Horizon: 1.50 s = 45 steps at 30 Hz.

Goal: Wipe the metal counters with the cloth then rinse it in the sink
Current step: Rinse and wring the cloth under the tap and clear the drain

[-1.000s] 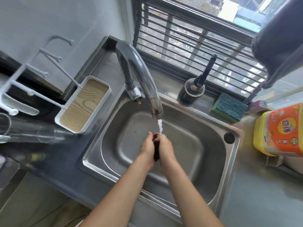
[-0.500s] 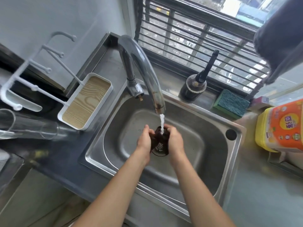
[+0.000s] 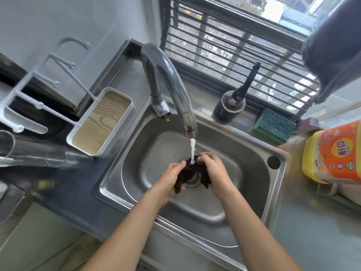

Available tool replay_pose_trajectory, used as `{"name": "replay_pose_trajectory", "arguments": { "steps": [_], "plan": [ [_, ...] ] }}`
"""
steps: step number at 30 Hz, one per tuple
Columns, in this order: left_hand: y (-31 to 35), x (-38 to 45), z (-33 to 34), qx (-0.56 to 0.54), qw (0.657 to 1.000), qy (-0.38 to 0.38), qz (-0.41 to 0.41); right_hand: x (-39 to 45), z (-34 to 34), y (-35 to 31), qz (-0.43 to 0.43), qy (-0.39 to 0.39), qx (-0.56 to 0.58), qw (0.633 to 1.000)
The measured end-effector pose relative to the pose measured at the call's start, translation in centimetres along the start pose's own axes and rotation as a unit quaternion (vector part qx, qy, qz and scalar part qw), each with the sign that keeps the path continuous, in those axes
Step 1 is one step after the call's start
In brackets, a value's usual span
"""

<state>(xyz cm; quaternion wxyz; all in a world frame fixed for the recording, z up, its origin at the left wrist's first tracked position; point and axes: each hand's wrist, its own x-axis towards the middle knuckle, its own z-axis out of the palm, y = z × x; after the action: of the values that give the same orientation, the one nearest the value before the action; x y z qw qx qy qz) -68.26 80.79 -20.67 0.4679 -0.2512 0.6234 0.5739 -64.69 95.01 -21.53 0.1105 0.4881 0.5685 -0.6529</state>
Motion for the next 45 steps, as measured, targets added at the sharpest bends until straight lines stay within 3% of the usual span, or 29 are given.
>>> {"name": "replay_pose_trajectory", "arguments": {
  "steps": [2, 4, 5, 8, 11, 13, 16, 18, 20, 22, 24, 26, 28, 32, 34, 38, 42, 45],
  "plan": [
    [0.6, -0.1, 0.4, -0.095, 0.994, -0.018, -0.055, -2.0, 1.2, 1.4, -0.104, -0.022, -0.058, 0.993],
    [1.0, -0.1, 1.4, -0.174, 0.982, -0.019, -0.065, -3.0, 2.9, 3.9, -0.217, -0.008, -0.206, 0.954],
    [1.0, -0.3, 2.1, -0.181, 0.981, -0.019, -0.06, -3.3, 3.6, 4.6, -0.229, 0.013, -0.232, 0.945],
    [-0.2, -0.6, 3.8, -0.198, 0.979, -0.008, -0.053, -3.4, 4.9, 4.5, -0.2, 0.077, -0.183, 0.959],
    [-1.1, -0.1, 3.4, -0.184, 0.982, 0.034, -0.026, -2.0, 4.9, 3.3, -0.186, 0.107, -0.252, 0.944],
    [-1.1, 0.0, 3.1, -0.138, 0.99, 0.035, -0.008, -0.8, 3.7, 2.0, -0.17, 0.083, -0.264, 0.946],
    [-0.9, -0.3, 2.3, -0.054, 0.998, 0.034, 0.016, 0.8, 1.7, 0.3, -0.142, -0.017, -0.279, 0.949],
    [-0.8, 0.0, 1.2, -0.03, 0.998, 0.047, 0.039, 1.9, 0.5, 0.3, -0.079, 0.0, -0.206, 0.975],
    [-0.9, 0.6, 0.3, -0.023, 0.994, 0.092, 0.05, 1.6, -0.9, 0.3, 0.055, 0.032, -0.008, 0.998],
    [-0.9, 0.9, 0.0, -0.026, 0.991, 0.123, 0.044, 0.7, -1.2, 1.0, 0.116, 0.031, 0.156, 0.98],
    [-1.1, 1.3, 0.8, -0.063, 0.99, 0.12, 0.044, -0.6, 0.3, 1.8, 0.046, 0.034, 0.163, 0.985],
    [-1.0, 1.0, 2.2, -0.12, 0.988, 0.085, 0.039, -2.2, 3.0, 2.9, -0.013, 0.037, 0.101, 0.994],
    [-1.0, 0.5, 3.4, -0.149, 0.985, 0.076, 0.027, -3.0, 5.2, 3.5, -0.033, 0.054, 0.075, 0.995],
    [-0.9, 0.5, 3.7, -0.155, 0.986, 0.062, 0.019, -2.3, 5.4, 2.8, -0.044, 0.169, -0.086, 0.981],
    [-0.9, 0.4, 3.0, -0.153, 0.986, 0.072, -0.006, -1.2, 4.7, 1.9, -0.044, 0.165, -0.143, 0.975],
    [-0.5, 0.1, 2.0, -0.103, 0.994, 0.039, -0.023, 0.0, 3.8, 0.7, -0.043, 0.084, -0.14, 0.986],
    [0.9, 1.0, 0.5, -0.119, 0.987, 0.106, 0.015, -0.1, 2.1, 1.4, 0.034, 0.118, 0.037, 0.992],
    [0.5, 1.0, 1.4, -0.07, 0.989, 0.115, 0.058, -1.5, 3.7, 2.5, -0.03, 0.057, 0.024, 0.998]
  ]
}}
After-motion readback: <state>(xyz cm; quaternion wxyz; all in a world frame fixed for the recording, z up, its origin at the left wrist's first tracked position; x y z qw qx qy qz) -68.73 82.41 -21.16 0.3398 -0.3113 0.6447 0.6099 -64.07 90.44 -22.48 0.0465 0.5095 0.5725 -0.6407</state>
